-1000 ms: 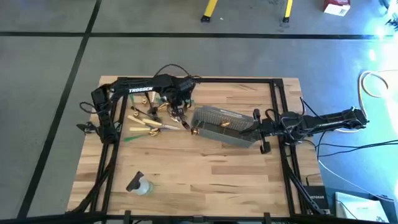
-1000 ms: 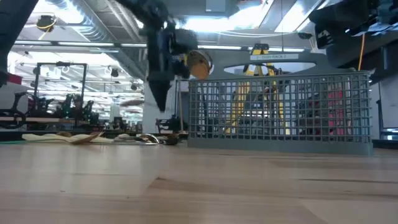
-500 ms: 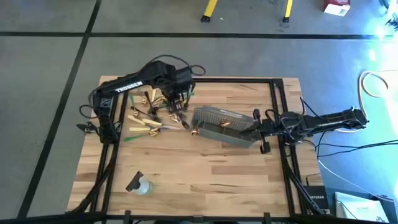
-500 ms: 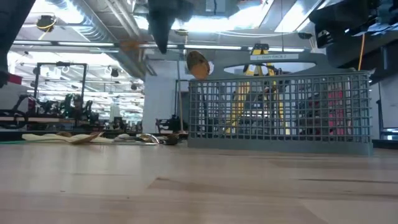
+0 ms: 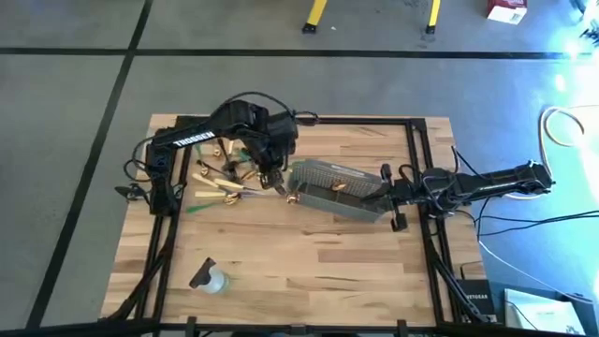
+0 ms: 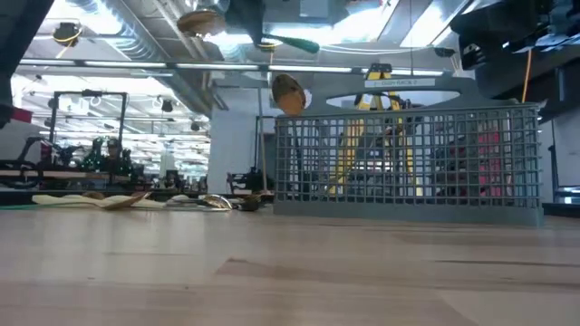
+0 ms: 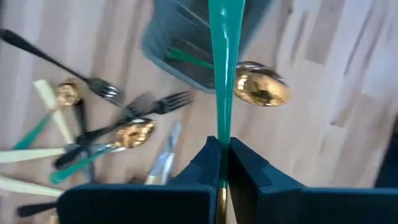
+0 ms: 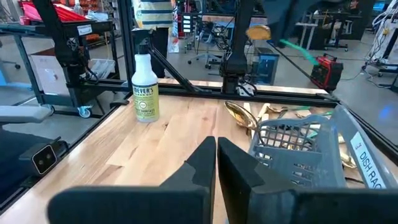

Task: Sort silverware
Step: Put the gold spoon into the cutlery rack

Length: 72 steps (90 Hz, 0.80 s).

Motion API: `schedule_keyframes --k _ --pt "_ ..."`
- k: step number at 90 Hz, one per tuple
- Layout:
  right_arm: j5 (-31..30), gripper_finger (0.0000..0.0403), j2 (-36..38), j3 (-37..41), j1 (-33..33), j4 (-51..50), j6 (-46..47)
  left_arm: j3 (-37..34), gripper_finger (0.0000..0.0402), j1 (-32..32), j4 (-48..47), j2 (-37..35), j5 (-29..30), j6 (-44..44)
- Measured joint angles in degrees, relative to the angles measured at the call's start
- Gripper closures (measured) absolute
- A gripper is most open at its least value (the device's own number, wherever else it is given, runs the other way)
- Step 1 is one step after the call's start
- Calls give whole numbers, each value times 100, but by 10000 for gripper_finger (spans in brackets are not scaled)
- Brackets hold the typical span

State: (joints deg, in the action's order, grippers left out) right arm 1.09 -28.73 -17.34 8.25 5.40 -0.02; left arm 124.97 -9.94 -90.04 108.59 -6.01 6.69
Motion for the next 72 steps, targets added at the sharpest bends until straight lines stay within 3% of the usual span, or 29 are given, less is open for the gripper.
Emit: schedule_keyframes --k 24,37,55,72 --pt "-1 403 0 0 0 7 10 -2 401 -47 0 64 -724 1076" --pt "-2 403 -146 0 2 360 -15 -4 401 -290 2 71 -1458 1699" --pt "-552 401 -1212 -41 2 2136 -1874 -4 399 -493 51 284 -1632 1752" --pt "-1396 376 -2687 -802 0 2344 -3107 -7 399 -478 454 556 -1891 1882"
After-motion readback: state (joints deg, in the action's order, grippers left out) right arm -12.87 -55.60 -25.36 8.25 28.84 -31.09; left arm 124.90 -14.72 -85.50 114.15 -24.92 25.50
